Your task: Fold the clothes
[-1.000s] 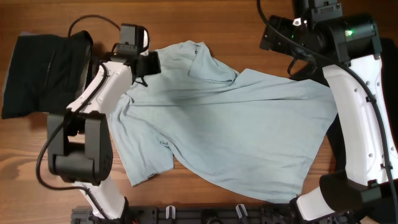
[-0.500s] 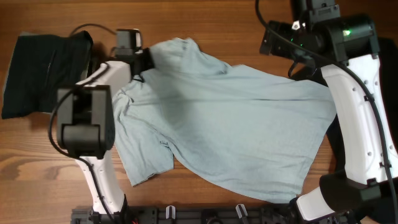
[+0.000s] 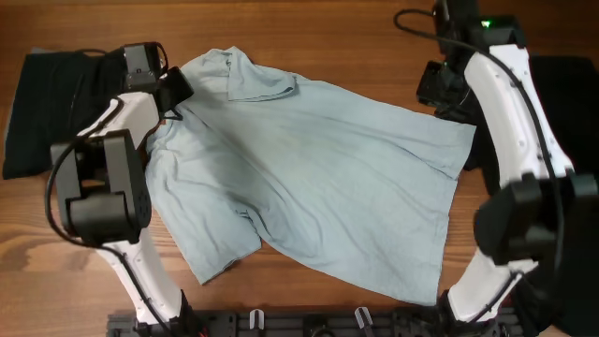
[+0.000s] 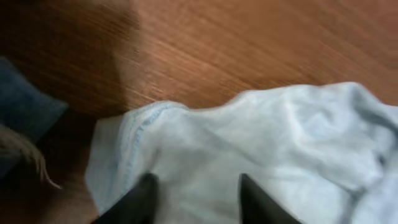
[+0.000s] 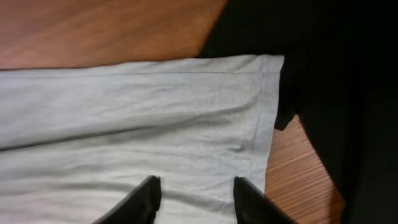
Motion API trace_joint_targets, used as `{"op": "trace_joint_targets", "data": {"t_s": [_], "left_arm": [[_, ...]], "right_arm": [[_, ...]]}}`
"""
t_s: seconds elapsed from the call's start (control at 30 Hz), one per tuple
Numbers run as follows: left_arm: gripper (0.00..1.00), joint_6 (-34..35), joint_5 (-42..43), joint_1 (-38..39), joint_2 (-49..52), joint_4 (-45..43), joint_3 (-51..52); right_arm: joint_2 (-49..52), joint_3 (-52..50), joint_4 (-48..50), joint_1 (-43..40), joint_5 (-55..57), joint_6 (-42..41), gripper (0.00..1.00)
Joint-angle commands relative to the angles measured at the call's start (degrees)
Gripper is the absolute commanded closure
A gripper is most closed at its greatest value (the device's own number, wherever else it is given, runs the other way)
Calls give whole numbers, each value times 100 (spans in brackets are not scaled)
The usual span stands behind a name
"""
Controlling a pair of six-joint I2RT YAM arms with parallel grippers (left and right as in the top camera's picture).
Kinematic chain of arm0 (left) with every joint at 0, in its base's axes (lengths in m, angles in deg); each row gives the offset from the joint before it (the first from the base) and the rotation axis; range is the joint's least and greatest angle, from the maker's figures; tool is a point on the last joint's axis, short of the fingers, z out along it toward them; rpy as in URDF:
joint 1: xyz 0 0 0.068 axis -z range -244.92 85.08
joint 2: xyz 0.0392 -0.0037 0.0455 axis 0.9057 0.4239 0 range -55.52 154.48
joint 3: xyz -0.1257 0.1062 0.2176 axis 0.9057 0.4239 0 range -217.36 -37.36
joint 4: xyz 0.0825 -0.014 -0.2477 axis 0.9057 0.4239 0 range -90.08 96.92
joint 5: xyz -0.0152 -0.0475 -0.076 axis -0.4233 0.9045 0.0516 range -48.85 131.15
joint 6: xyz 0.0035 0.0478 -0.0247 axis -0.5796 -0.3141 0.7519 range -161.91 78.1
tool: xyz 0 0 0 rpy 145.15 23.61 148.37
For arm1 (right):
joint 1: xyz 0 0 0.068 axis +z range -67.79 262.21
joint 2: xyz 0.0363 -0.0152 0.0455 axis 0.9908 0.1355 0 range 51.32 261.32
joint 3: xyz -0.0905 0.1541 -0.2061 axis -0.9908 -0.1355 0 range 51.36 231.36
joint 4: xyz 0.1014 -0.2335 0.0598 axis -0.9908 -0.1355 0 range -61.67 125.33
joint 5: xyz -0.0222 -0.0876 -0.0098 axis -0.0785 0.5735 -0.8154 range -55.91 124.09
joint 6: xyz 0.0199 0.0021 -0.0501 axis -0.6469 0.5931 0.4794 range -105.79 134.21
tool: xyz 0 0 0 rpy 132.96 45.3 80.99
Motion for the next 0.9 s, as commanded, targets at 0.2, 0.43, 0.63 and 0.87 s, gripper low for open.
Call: {"op": "trace_joint_targets", "data": {"t_s": [0.2,0.43,0.63,0.87], "left_arm": [[67,-275,756,214,-894,793,57],[58,-560,754,540,-894,957,57],[38,-560,752,682,-866,1075,57],[32,-844,708,721,-807,1316,59]], "right_arm": [[1552,-535,850,-457,-1591,538,95],[1993,-868,2463,-461,-1412,48,96],[2181,-835,5576,-468,-1488,-48,96],[1462,-236,4944,-474,-2081,1294,68]]}}
